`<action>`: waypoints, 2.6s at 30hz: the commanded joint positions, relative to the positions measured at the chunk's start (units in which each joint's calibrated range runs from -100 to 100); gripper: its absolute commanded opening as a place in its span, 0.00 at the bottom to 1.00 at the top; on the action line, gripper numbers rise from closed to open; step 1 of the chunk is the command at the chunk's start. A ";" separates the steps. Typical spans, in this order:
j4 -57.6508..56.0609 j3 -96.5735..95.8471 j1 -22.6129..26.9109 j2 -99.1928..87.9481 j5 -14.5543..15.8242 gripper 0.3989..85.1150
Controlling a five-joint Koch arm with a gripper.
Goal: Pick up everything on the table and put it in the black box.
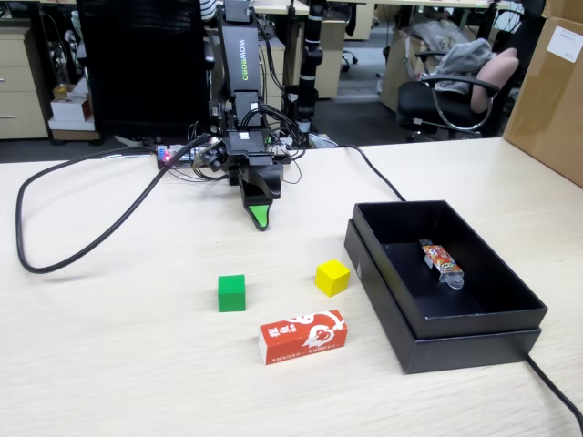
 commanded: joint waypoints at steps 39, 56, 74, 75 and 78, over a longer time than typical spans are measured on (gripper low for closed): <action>-0.39 0.24 0.00 0.48 -0.29 0.57; -0.39 0.97 0.15 0.25 -0.15 0.58; -58.36 34.87 -0.78 -17.42 0.68 0.57; -63.12 38.95 -0.63 -17.30 0.78 0.57; -68.65 44.76 -0.24 -16.84 1.22 0.57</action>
